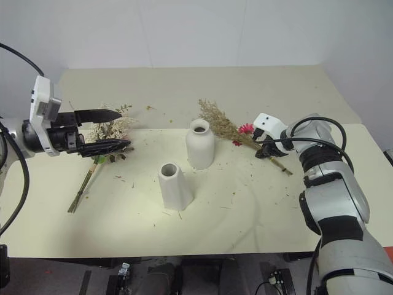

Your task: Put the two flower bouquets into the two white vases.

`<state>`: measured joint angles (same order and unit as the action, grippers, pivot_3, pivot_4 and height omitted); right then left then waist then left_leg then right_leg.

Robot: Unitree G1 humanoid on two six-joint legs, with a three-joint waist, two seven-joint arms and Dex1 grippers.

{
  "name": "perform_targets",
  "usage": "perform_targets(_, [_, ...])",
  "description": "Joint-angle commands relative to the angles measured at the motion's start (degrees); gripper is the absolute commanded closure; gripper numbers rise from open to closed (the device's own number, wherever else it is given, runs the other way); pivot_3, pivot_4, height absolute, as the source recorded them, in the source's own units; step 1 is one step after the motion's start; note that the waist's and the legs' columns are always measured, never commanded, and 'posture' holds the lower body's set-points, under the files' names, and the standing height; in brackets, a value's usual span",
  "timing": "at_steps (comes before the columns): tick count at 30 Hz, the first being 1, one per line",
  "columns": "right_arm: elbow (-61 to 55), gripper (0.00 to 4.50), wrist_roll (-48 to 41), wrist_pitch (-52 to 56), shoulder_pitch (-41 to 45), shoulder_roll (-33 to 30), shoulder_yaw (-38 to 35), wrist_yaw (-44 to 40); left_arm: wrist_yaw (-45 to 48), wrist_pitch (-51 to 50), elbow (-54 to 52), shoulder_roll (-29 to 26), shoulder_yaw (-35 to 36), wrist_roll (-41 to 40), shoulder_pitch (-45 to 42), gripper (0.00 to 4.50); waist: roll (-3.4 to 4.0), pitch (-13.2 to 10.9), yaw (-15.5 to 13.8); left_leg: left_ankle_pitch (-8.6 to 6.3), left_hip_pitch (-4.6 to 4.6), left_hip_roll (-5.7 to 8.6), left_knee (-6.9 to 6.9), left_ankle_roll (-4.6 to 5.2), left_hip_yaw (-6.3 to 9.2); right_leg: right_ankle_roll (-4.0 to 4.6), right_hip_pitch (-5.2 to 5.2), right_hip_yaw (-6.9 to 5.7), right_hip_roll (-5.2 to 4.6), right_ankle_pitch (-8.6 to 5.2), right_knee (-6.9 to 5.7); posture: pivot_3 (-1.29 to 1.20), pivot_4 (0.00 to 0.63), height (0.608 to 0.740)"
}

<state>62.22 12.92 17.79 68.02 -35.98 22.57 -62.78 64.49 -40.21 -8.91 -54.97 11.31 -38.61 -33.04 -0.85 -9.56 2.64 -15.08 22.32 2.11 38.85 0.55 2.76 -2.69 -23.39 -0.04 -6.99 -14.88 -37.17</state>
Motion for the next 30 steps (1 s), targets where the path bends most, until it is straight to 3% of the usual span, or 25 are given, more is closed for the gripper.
perform_targets(1, [0.77, 3.98, -0.01, -0.2, 2.15, 0.21, -2.5, 1.42, 0.27, -0.27, -0.81, -1.09, 1.96, -1.14, -0.48, 0.0, 0.0, 0.0, 0.02, 0.0, 0.0, 0.0, 0.0, 0.0, 0.0, 0.0, 0.0, 0.01, 0.0, 0.0, 0.0, 0.0, 0.15, 0.74])
perform_targets(3, [1.1, 4.48, -0.46, 0.83, 2.31, 0.24, -3.67, 2.06, 0.56, -0.04, -1.11, -1.08, 1.65, -0.97, -0.1, 0.0, 0.0, 0.0, 0.08, 0.0, 0.0, 0.0, 0.0, 0.0, 0.0, 0.0, 0.0, 0.02, 0.01, 0.0, -0.02, 0.0, 0.15, 0.74])
perform_targets(7, [0.84, 4.48, -2.25, 4.45, 2.75, -0.16, -7.35, 4.7, 0.94, -0.13, -0.75, -0.92, 1.32, -0.99, -0.39, 0.0, 0.0, 0.0, 0.02, 0.0, 0.01, 0.0, 0.0, 0.0, 0.0, 0.0, -0.01, 0.03, 0.01, 0.0, -0.03, 0.0, 0.15, 0.74])
perform_targets(12, [-1.48, 4.48, -6.94, 8.26, 4.94, -1.03, -16.4, 14.35, 1.89, -0.01, 0.41, -1.06, 0.99, -0.78, -1.42, 0.0, 0.01, -0.01, 0.04, 0.01, 0.06, 0.0, -0.02, -0.01, -0.04, 0.0, -0.12, 0.11, 0.01, 0.01, -0.05, 0.0, 0.15, 0.74])
perform_targets(16, [-11.46, 4.48, -20.1, 4.5, 6.02, 0.65, -32.88, 21.66, 3.11, -0.56, 1.63, -0.98, 0.32, -1.13, -2.92, 0.0, 0.01, -0.01, 0.0, 0.0, 0.12, -0.03, -0.06, 0.0, -0.11, 0.0, -0.22, 0.17, 0.03, 0.01, -0.06, 0.0, 0.15, 0.74])
perform_targets(19, [-22.57, 4.48, -27.76, 6.64, 3.79, 4.45, -39.26, 23.26, 4.23, -1.01, 2.98, -0.89, -0.72, -0.91, -4.42, 0.0, 0.01, -0.01, 0.1, 0.01, 0.23, -0.04, -0.03, -0.01, -0.2, -0.01, -0.45, 0.27, 0.04, 0.02, -0.56, 0.0, 0.15, 0.74])
perform_targets(25, [-46.19, 4.48, -38.05, 10.81, -4.1, 14.36, -40.47, 25.92, 7.46, -1.69, 7.13, -1.13, -3.27, 0.19, -8.39, 0.0, 0.0, 0.0, 0.08, -0.03, 0.27, -0.08, 0.01, 0.06, -0.34, -0.02, -0.72, 0.48, 0.13, 0.03, -0.9, 0.0, 0.15, 0.74])
perform_targets(30, [-57.02, 4.48, -41.05, 13.38, -9.79, 19.36, -37.63, 29.15, 8.97, -0.9, 8.96, -1.14, -4.57, 1.34, -9.91, 0.0, 0.0, 0.0, 0.07, -0.14, 0.29, -0.06, 0.04, 0.27, -0.34, -0.02, -0.79, 0.5, 0.15, 0.03, -0.95, 0.0, 0.15, 0.74])
